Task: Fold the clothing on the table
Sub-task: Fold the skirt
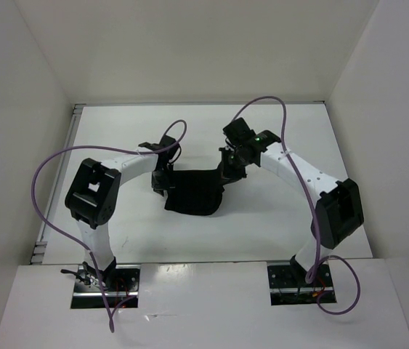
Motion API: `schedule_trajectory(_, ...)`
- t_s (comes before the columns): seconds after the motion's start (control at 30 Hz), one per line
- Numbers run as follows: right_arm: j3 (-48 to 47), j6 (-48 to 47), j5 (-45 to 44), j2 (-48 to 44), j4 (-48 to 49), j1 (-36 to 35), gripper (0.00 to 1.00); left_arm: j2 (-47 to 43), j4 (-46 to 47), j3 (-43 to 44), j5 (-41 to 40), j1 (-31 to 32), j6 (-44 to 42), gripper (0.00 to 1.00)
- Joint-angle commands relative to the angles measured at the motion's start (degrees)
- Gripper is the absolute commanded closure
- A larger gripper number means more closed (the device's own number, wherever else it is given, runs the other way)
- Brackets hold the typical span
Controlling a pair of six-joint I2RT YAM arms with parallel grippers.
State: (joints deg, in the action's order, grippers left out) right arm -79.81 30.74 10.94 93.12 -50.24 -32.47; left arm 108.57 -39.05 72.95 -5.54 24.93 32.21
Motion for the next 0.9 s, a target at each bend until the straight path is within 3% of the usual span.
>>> schedule_trajectory(0.0,-4.2,-1.9,0.7,2.0,-1.3,-1.6,1.0,0.5,1.2,0.3,2.5,0.7,2.2,0.67)
schedule_trajectory(0.5,-15.3,-4.3,8.8,18.0,3.8,-10.8,1.0,-1.8,1.7,-0.9,4.2,0.7,4.4,0.67)
schedule_trajectory(0.87,-17.1,-3.1,16.6,23.4,10.2,-10.8,1.0,-2.3,1.7,-1.4,4.2,0.7,4.4,0.67)
